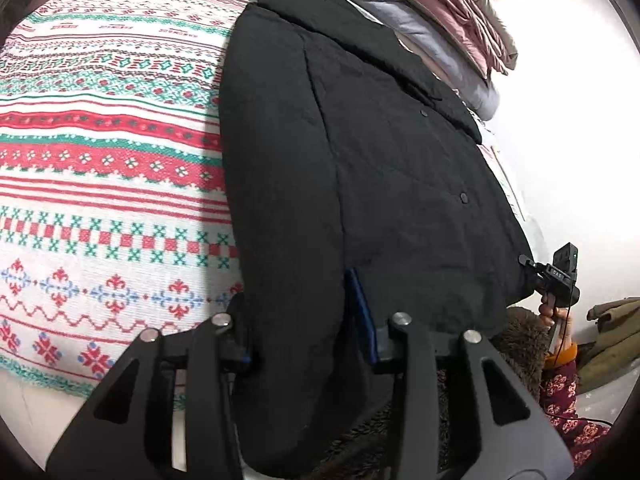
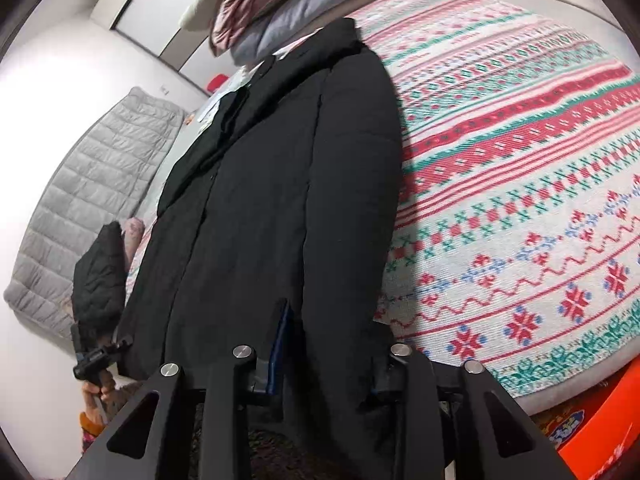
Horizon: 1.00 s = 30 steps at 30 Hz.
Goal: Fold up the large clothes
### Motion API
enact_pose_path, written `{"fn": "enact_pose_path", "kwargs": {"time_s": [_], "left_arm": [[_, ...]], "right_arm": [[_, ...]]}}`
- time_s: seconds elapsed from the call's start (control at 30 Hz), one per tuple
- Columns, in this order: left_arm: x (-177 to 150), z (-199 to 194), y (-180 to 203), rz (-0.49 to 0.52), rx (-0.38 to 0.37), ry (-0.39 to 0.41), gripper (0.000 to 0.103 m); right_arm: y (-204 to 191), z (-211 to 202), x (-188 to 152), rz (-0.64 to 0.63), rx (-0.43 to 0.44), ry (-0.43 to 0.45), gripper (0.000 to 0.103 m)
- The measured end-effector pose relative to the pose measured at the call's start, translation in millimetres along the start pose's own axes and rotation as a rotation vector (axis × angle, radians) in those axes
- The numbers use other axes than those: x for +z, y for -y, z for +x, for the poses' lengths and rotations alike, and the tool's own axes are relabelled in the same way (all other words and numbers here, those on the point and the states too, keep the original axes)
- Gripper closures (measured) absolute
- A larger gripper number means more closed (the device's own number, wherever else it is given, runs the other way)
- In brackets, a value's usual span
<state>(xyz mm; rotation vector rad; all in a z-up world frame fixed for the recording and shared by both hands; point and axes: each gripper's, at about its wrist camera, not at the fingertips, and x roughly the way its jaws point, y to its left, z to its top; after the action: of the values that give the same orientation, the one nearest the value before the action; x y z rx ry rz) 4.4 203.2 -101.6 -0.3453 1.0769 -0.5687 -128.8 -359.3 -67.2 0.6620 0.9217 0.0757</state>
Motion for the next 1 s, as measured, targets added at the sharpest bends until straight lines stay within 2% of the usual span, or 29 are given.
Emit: {"fn": "enact_pose_path", "kwargs": {"time_s": [0.1, 0.17, 0.3, 0.33, 0.37, 0.43, 0.47, 0.5, 0.53, 0.73, 0.87, 1.0], "left_arm": [[-2, 0, -2, 0.002, -0.002, -0.017, 0.06], [-6, -2, -8, -0.019, -0.033, -0.023, 0.056], [-10, 1, -15, -0.109, -0.145, -0.019, 0.056], [-11, 3, -13, -0.121, -0.165, -0.019, 0.058], [-11, 4, -10, -0.123, -0.166, -0.015, 0.068], [-10, 5, -1, -0.108, -0.142, -0.002, 0.082], [-9, 4, 4, -0.105, -0.145, 0.01, 0.085], [-8, 3, 10, -0.107, -0.157, 0.027, 0.085], [-6, 0, 16, -0.107, -0.174, 0.047, 0.086], [27, -35, 59, -0.038, -0.225, 0.201, 0.088], [69, -55, 81, -0.004, -0.229, 0.284, 0.088], [119, -70, 84, -0.012, -0.228, 0.338, 0.088]], "right_arm": [[11, 0, 3, 0.039, -0.026, -0.01, 0.054], [16, 0, 1, 0.055, 0.003, 0.003, 0.053], [10, 4, -4, -0.004, -0.024, 0.026, 0.051], [8, 6, -4, -0.005, -0.011, 0.026, 0.051], [5, 11, -4, 0.004, 0.024, 0.015, 0.051], [-4, 16, -2, 0.003, 0.058, -0.001, 0.055], [-9, 17, -1, -0.014, 0.071, -0.014, 0.059], [-15, 17, 1, -0.031, 0.072, -0.017, 0.073], [-23, 16, 2, -0.052, 0.07, -0.018, 0.08], [-62, -14, 23, -0.095, 0.153, 0.086, 0.085], [-95, -36, 51, -0.132, 0.188, 0.175, 0.086], [-113, -48, 86, -0.138, 0.199, 0.237, 0.086]]}}
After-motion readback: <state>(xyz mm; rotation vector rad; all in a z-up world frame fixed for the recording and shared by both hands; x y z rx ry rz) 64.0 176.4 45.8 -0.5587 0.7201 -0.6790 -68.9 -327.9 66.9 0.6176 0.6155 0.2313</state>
